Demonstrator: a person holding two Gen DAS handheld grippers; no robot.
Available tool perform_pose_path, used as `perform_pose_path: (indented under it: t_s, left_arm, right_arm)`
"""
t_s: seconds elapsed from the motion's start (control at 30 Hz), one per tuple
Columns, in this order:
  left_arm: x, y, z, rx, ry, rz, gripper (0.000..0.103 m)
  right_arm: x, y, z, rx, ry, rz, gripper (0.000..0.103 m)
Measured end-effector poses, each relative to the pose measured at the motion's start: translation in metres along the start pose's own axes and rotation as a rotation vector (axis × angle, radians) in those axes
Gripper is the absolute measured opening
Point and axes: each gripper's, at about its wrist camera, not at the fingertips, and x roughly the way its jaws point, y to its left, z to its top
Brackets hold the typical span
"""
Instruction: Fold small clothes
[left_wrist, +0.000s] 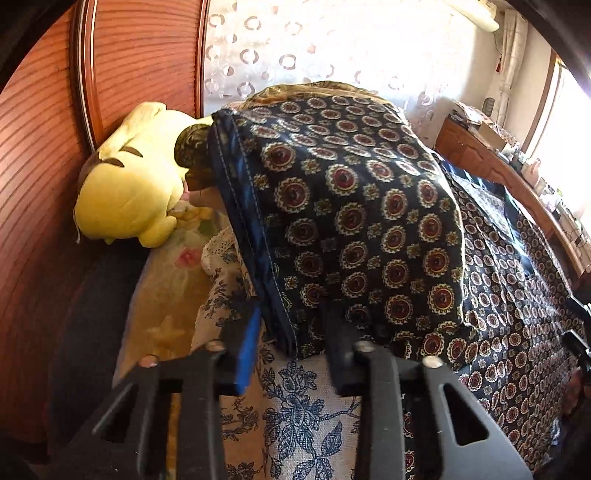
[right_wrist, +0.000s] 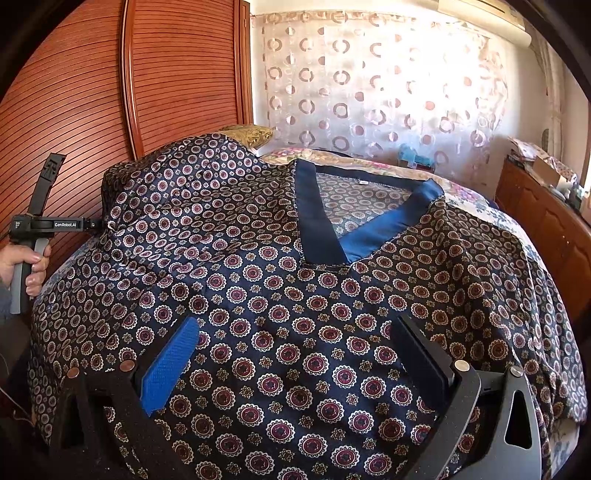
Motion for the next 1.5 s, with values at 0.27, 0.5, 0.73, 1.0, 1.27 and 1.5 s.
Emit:
perform_pose_path:
  t_s: [0.27, 0.5, 0.73, 1.0, 1.27, 1.5]
  left_arm:
    - [-0.034, -0.019, 0.003, 0.062, -0.078, 0.014, 0.005]
    - [-0.09, -0.089, 0.024, 0.204, -0.186, -0.099, 0.005]
    - [-0.111, -0.151, 0.023, 0.341, -0.183, -0.217, 0.005]
    - [-0.119, -0.136, 0.014, 0.344, -0.206, -0.16, 0.052]
    - [-0.09, -0.096, 0.016, 0.237, -0.166, -0.084, 0.066]
    - [-0.032, -0.102, 0.016, 0.232, -0.048, -0.01, 0.056]
  right_arm:
    - [-0.001, -0.001, -0.001, 0.001, -0.003, -0.002, 0.103]
    - [-0.003, -0.002, -0.002, 0.009, -0.006, -0.002, 0.103]
    - [-0.004, -0.003, -0.003, 0.021, -0.013, -0.002, 0.103]
    - [-0.005, -0.003, -0.004, 0.026, -0.017, -0.003, 0.103]
    - [-0.005, -0.003, -0.003, 0.026, -0.016, -0.003, 0.103]
    - [-0.006, -0.003, -0.003, 0.026, -0.015, -0.002, 0.103]
